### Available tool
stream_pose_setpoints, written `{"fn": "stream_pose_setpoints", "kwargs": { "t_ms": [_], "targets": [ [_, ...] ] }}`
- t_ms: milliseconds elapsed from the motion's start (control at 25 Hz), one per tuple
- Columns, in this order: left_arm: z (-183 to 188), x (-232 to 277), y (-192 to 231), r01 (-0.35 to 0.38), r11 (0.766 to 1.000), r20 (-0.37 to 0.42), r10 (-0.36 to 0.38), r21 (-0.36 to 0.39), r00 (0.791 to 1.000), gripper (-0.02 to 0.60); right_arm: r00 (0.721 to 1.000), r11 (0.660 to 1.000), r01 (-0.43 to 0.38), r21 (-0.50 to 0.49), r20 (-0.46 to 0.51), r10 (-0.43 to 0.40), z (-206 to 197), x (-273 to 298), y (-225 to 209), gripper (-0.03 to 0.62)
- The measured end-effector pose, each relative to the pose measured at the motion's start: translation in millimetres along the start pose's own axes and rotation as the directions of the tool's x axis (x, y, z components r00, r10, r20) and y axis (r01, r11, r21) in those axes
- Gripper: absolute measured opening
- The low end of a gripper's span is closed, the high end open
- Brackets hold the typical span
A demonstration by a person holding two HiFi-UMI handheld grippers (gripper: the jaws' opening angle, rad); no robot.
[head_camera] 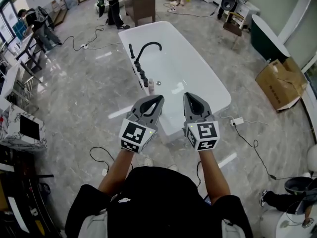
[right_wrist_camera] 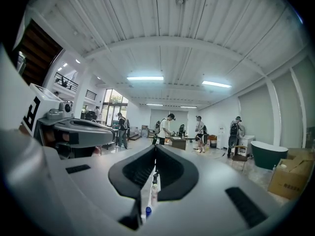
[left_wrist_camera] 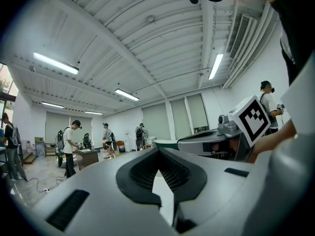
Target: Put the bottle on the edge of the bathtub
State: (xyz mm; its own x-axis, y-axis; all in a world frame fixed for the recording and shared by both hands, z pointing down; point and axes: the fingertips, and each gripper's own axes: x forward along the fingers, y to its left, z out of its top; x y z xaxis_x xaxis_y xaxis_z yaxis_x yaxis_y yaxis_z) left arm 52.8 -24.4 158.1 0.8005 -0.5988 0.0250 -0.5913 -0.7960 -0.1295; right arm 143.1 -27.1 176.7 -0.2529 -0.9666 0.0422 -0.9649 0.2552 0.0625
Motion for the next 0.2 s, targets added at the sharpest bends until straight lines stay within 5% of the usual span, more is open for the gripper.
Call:
{"fn": "stream_pose_setpoints", "kwargs": {
  "t_ms": [200],
  "targets": [
    [-4.9,6.3,3.1,0.001,1.0,-0.011,-0.001,0.0,1.0,0.011,1.0,1.0,-0.004,0.0,0.0,0.004,-1.6,6.0,-2.2,0.023]
  ]
}}
